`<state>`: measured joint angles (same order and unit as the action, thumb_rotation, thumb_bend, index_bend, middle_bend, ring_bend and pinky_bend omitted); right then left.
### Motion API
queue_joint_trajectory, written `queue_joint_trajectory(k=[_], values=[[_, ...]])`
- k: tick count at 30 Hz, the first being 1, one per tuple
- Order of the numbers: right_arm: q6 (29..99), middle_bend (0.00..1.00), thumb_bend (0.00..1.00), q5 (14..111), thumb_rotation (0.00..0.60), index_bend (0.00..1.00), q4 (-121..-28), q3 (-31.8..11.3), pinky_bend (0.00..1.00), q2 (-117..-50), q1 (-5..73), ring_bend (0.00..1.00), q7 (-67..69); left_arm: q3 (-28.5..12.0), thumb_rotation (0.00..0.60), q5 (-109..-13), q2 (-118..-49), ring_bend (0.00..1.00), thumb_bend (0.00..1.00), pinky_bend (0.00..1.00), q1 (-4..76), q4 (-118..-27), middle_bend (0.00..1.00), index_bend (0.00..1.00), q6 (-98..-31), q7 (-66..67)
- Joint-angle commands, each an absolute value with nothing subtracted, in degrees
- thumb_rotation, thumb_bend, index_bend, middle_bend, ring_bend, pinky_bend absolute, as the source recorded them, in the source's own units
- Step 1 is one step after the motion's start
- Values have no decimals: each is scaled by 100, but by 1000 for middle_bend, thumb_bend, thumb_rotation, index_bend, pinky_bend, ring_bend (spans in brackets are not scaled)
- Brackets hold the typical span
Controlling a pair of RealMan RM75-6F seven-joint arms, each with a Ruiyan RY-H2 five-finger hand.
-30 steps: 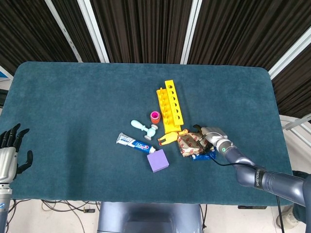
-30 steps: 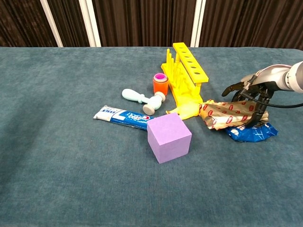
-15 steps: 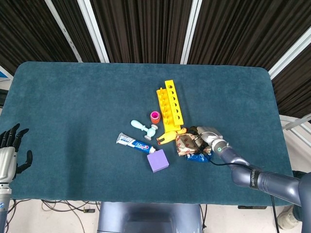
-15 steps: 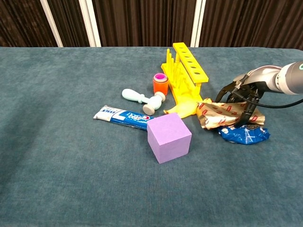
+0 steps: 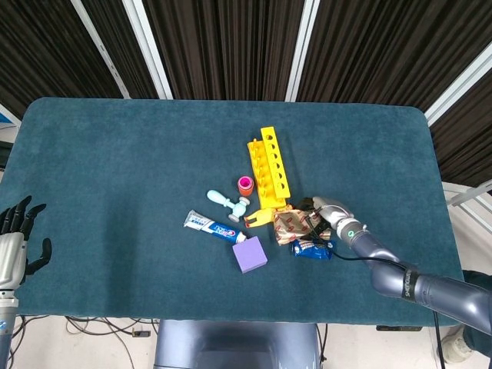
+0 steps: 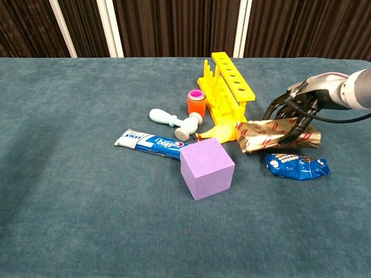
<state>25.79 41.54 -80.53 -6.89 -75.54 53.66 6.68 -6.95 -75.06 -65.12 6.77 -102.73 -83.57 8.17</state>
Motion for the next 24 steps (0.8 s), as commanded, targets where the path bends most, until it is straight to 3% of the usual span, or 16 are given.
queue_joint_trajectory(k=[1, 17, 24], values=[[2781, 397, 213, 4337, 600, 308, -8158, -907, 169, -7387, 5125, 309, 957, -693, 600, -7497, -6515, 0, 513, 0, 674, -10262, 0, 144, -8357, 815], [3093, 401, 216, 5769, 600, 316, -9026, -1846, 170, -6286, 3923, 311, 2727, -690, 600, -7508, -6537, 0, 514, 0, 677, -10238, 0, 144, -8382, 852], [3631, 401, 216, 6918, 600, 320, -9451, -2321, 170, -5806, 3142, 311, 4396, -681, 600, -7528, -6552, 0, 514, 0, 677, -10250, 0, 144, -8400, 892]])
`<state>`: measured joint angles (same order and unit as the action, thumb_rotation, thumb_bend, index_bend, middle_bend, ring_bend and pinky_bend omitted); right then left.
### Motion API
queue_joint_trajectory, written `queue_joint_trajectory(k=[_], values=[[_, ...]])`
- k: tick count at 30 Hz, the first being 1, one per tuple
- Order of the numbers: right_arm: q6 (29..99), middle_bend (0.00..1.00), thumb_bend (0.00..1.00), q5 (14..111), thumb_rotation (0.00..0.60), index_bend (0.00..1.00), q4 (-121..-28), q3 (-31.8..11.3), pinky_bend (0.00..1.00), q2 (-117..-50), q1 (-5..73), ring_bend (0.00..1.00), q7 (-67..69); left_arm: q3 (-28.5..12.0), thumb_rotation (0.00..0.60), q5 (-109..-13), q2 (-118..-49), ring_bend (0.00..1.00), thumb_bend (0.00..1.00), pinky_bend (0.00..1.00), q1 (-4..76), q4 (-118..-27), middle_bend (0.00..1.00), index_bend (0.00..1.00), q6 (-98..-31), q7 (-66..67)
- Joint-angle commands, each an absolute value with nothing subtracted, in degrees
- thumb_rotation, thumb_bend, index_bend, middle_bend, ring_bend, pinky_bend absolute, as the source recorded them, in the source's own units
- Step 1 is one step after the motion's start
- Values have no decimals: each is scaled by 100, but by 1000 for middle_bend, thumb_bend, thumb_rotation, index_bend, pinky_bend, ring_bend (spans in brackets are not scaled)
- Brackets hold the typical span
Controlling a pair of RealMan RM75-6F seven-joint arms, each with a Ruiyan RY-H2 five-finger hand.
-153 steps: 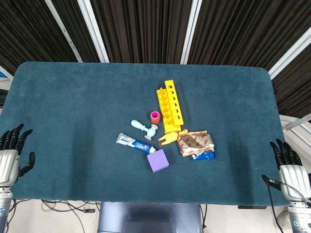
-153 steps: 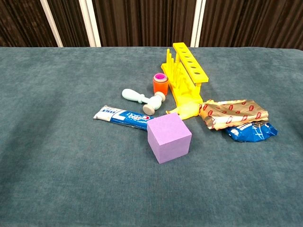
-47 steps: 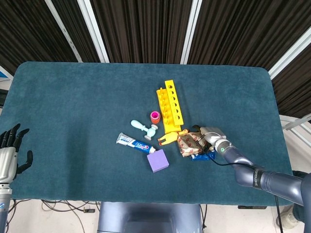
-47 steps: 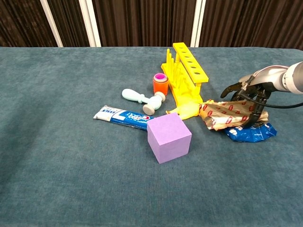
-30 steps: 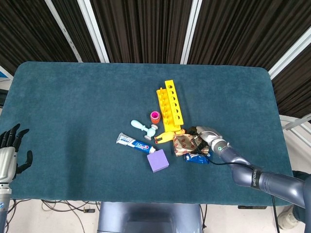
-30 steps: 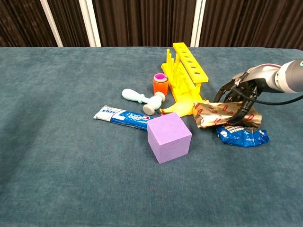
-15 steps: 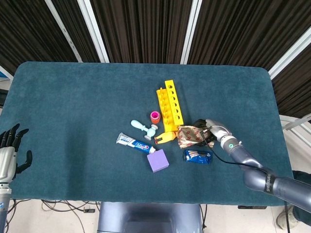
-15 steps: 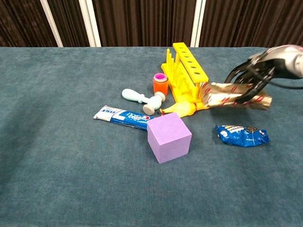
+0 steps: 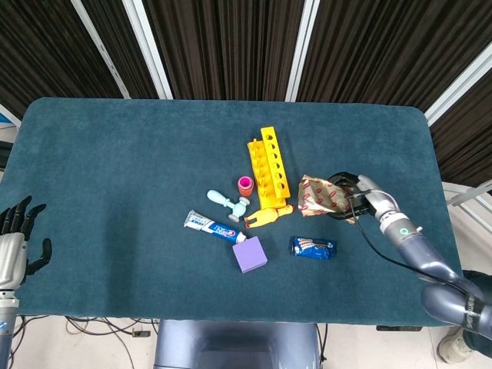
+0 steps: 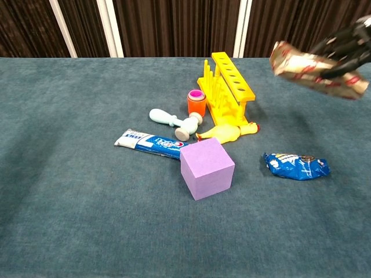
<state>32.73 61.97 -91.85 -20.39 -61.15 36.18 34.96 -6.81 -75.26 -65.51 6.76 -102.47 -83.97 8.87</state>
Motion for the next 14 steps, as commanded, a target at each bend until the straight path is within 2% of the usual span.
queue_joint_trajectory(k=[1, 7, 14], values=[[3720, 401, 216, 7116, 600, 320, -9490, -2341, 169, -5748, 3051, 311, 4643, -681, 600, -7529, -6554, 0, 514, 0, 678, -10251, 0, 144, -8402, 899], [4296, 401, 216, 8302, 600, 320, -9604, -2221, 170, -5406, 2700, 311, 5976, -679, 600, -7534, -6567, 0, 514, 0, 672, -10233, 0, 144, -8420, 910], [5033, 401, 215, 9067, 600, 320, -9588, -1944, 170, -5147, 2568, 311, 6803, -679, 600, -7535, -6576, 0, 514, 0, 671, -10211, 0, 144, -8426, 916]])
